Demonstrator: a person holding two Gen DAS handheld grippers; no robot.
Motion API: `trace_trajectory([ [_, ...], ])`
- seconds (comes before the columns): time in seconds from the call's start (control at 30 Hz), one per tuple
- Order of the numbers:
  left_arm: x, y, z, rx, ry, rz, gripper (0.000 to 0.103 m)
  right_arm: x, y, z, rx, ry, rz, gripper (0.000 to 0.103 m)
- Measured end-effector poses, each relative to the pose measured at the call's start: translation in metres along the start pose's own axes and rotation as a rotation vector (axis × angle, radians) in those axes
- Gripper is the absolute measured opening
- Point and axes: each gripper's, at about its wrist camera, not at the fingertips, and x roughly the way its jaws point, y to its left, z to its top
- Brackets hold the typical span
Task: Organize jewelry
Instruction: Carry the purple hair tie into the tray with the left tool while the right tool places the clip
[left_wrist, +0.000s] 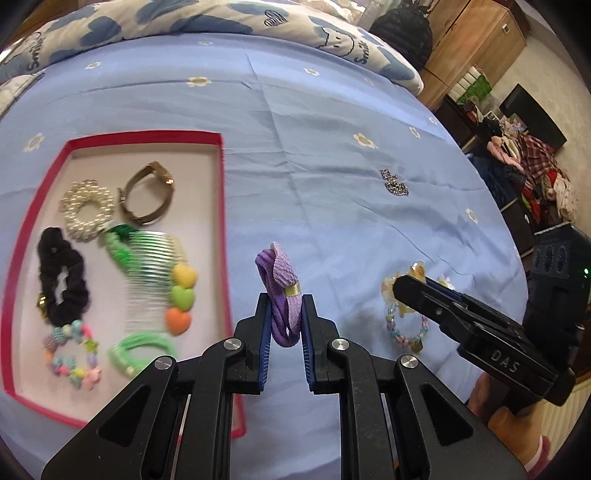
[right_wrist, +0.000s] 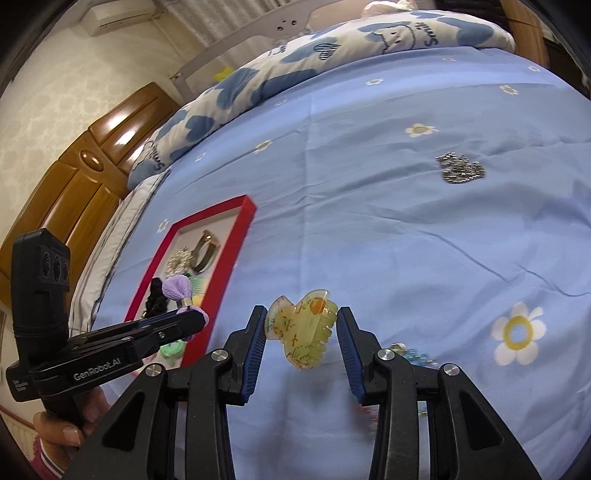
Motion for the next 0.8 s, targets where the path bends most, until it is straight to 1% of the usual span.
trace_trajectory([
  [0.17,-0.017,0.011,-0.007,-0.012,-0.029,0.012,0.013,0.004,0.019,-0.002,-0.027,0.008,0.018,0.039],
  [0.33,-0.034,0.032,-0.015,-0.044,-0.048,0.030,0.013,0.007,0.038,-0.004,-0.055,0.016,0.040,0.039],
  [0.53,-0.055,0.066,-0.030,-0.090,-0.065,0.064,0.013,0.014,0.064,-0.009,-0.094,0.035,0.065,0.039],
  [0.8,-0.071,0.103,-0.043,-0.152,-0.078,0.109,0.013,0.030,0.101,-0.020,-0.164,0.078,0.104,0.039],
])
